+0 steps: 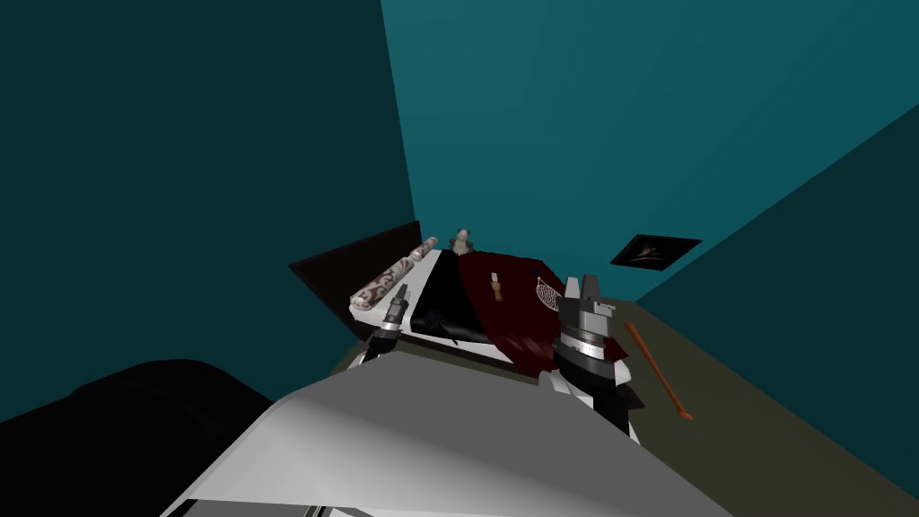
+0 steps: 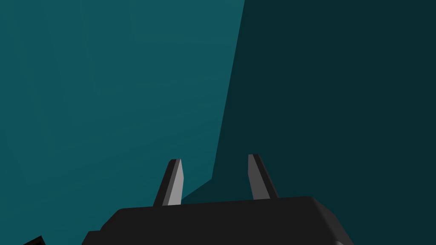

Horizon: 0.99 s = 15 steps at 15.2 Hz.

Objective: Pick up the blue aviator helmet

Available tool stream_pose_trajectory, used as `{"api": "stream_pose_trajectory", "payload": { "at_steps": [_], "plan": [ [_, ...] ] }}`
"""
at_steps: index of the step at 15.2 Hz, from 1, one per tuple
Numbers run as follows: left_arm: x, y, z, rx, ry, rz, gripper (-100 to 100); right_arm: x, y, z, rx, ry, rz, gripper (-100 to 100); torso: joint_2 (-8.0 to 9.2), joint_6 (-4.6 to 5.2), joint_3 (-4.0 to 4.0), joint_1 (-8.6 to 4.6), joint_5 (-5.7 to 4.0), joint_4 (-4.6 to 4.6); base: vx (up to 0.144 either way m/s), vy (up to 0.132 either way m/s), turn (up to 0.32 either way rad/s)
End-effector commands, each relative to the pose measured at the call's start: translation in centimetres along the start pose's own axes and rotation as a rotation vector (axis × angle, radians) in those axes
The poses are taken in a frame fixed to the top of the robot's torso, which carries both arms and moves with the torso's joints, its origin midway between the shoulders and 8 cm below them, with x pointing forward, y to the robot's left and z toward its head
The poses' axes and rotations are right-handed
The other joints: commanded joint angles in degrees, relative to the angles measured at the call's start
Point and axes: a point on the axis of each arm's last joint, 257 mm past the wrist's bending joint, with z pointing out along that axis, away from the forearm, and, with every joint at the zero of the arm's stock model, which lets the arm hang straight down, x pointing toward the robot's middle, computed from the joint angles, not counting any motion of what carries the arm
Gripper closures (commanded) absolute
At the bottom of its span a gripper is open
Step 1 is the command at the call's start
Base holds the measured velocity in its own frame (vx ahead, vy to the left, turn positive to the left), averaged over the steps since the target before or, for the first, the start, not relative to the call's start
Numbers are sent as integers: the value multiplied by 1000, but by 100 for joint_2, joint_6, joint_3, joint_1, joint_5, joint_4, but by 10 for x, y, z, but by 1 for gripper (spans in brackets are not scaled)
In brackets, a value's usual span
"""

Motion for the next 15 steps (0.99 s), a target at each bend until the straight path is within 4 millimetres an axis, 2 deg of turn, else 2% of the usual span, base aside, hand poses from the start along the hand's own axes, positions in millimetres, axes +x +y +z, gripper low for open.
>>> {"api": "stream_pose_trajectory", "payload": {
  "at_steps": [1,10,15],
  "plan": [
    [2,16,-6,-29,9,4,-100,0,0,0,0,0,0,0,0,0,0,0,0,0,19,-55,-24],
    [14,66,-30,-117,44,15,-100,0,0,0,0,0,0,0,0,-1,0,8,1,0,14,-36,-16],
    [20,101,-53,-200,60,18,-100,0,0,0,0,0,0,0,-2,0,-1,2,0,0,19,-42,-18]
  ]
}}
